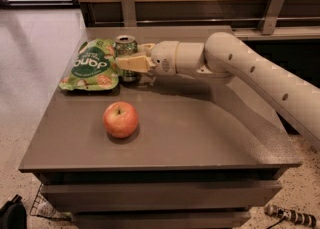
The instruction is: Move green can near green rice chip bag
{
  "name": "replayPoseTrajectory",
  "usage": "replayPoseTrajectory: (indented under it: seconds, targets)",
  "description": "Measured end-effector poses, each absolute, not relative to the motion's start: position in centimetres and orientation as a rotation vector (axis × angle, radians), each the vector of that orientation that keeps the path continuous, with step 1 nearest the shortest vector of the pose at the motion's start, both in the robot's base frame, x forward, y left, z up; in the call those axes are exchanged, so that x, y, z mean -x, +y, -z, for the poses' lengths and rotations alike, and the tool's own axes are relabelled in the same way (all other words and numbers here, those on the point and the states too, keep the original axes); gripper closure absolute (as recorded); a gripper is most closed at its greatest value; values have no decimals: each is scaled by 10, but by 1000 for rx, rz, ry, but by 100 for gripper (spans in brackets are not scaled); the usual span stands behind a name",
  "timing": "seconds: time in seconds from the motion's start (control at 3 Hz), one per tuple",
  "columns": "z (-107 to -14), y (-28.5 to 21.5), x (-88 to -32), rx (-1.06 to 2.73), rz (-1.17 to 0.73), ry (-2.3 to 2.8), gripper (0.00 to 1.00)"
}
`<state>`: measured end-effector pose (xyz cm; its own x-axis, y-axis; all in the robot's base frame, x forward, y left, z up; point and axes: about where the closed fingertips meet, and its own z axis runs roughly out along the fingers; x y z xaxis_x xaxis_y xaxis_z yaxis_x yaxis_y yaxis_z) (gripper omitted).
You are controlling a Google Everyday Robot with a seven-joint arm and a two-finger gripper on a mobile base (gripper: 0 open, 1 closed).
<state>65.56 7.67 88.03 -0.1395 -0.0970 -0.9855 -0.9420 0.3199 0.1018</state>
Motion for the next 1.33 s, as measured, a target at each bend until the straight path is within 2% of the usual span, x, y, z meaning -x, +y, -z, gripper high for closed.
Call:
replayPoseTrajectory:
  seconds: [0.33,0.67,1.0,1.33]
  targets:
    - [-880,80,-654,995,-1000,1518,51]
    - [-881,83,-654,998,-1003,1516,28]
    - [-881,87,-653,1003,-1008,1513,0]
    - [-881,87,-652,1003,-1008,1513,0]
